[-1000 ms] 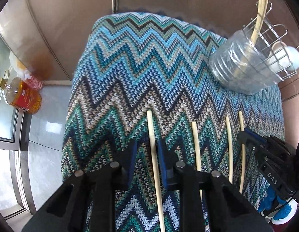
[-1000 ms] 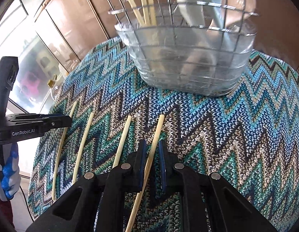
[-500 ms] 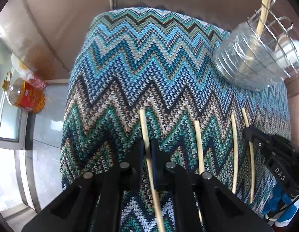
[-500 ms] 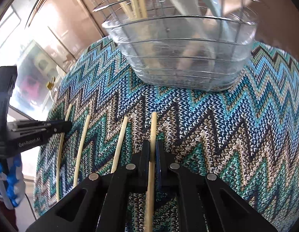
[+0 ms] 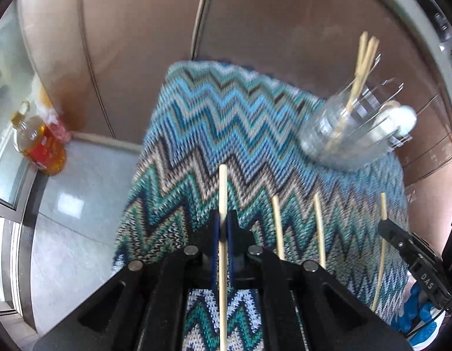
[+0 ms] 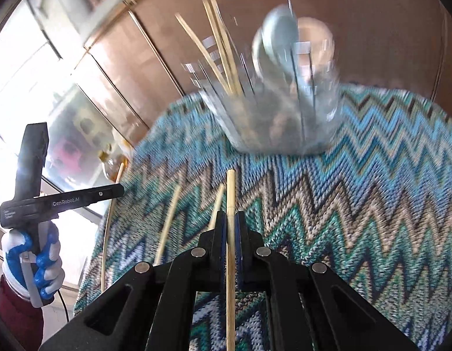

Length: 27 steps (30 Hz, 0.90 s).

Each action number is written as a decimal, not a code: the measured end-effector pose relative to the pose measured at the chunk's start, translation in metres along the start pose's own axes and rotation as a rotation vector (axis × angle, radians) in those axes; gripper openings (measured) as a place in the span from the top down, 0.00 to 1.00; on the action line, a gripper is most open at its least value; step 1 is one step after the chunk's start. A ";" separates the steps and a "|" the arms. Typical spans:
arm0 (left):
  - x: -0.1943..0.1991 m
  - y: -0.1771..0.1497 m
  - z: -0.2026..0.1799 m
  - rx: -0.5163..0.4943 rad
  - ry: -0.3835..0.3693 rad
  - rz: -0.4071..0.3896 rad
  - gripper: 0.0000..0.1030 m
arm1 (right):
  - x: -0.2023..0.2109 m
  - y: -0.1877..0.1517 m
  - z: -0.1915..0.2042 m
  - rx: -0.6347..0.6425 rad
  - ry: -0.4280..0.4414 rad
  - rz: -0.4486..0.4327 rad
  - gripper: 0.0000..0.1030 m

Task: Organize utensils
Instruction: 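Carry both chopsticks over the holder and open both tools to drop them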

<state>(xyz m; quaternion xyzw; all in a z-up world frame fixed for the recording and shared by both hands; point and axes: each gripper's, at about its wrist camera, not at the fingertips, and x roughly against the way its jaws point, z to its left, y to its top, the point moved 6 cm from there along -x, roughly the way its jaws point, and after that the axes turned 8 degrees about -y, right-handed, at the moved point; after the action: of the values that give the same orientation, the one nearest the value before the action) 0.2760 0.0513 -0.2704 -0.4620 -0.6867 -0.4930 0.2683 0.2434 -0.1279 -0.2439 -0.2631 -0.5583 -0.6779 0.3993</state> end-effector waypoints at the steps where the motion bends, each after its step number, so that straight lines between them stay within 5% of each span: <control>1: 0.008 0.004 -0.003 -0.004 -0.014 -0.027 0.96 | 0.012 0.007 0.002 0.005 -0.001 -0.048 0.95; 9: 0.099 0.075 -0.083 -0.088 -0.228 -0.384 0.96 | 0.097 0.105 0.024 0.044 0.029 -0.502 0.95; 15: 0.134 0.133 -0.137 -0.108 -0.323 -0.688 0.96 | 0.113 0.169 0.029 0.033 0.048 -0.757 0.95; 22: 0.092 0.171 -0.146 -0.085 -0.277 -0.804 0.96 | 0.072 0.207 0.021 0.020 0.010 -0.829 0.95; 27: 0.061 0.173 -0.142 -0.088 -0.219 -0.830 0.96 | 0.048 0.198 0.013 0.026 -0.019 -0.828 0.95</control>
<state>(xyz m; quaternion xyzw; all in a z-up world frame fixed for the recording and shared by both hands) 0.3927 -0.0420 -0.0932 -0.2071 -0.8172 -0.5358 -0.0472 0.3815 -0.1389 -0.0937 -0.0175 -0.6292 -0.7716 0.0912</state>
